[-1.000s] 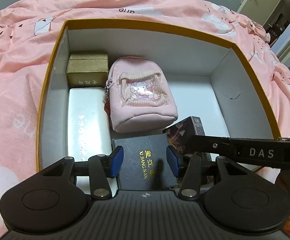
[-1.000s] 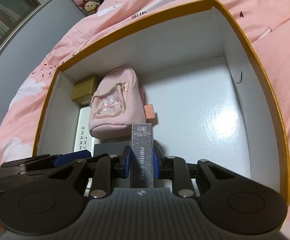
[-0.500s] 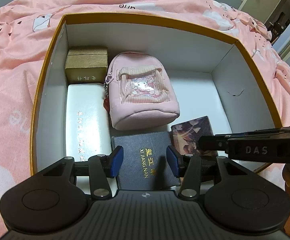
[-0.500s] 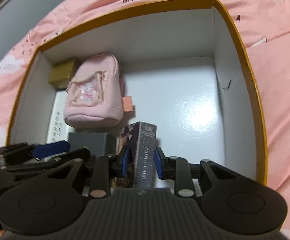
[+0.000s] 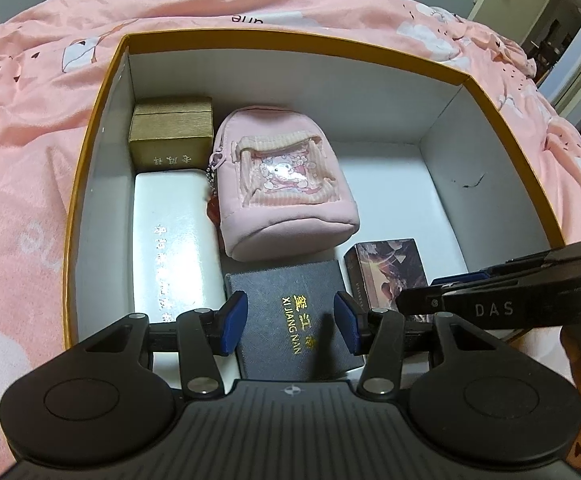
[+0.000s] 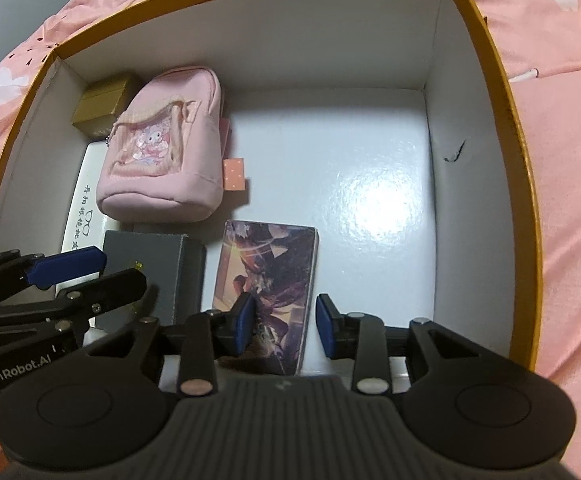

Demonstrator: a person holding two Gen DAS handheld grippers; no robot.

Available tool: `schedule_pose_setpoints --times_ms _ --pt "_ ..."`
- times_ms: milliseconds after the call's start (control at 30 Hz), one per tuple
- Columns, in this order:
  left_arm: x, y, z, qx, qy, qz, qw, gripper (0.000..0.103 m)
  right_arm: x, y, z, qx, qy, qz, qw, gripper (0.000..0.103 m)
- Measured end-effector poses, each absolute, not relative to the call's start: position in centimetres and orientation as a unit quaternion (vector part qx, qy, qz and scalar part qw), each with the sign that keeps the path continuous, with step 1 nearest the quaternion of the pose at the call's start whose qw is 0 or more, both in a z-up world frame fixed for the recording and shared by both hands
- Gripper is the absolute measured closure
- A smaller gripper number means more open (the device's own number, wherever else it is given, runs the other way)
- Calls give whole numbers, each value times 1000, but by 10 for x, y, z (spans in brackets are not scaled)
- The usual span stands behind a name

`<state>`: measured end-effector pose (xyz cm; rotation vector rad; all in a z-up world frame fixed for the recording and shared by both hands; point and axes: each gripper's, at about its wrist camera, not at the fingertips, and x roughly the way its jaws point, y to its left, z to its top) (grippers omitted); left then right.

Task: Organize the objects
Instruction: 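Release the notebook in the box with the left tool while the right tool sets the photo card beside it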

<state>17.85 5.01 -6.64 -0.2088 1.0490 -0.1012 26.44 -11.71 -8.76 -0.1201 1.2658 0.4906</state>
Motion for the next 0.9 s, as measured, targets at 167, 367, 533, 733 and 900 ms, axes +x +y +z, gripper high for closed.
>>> schedule_pose_setpoints --times_ms 167,367,533,733,900 --pt "178 50 -67 -104 502 -51 857 45 266 -117 -90 -49 590 239 770 71" --pt "177 52 -68 -116 505 -56 854 46 263 -110 -90 -66 582 260 767 75" --pt "177 53 -68 -115 505 -57 854 46 260 -104 -89 -75 574 276 767 81" --pt "176 55 -68 -118 504 -63 853 46 257 -107 -88 -74 564 277 774 82" --pt "170 60 -58 -146 495 -74 853 46 238 -109 -64 -89 508 292 806 78"
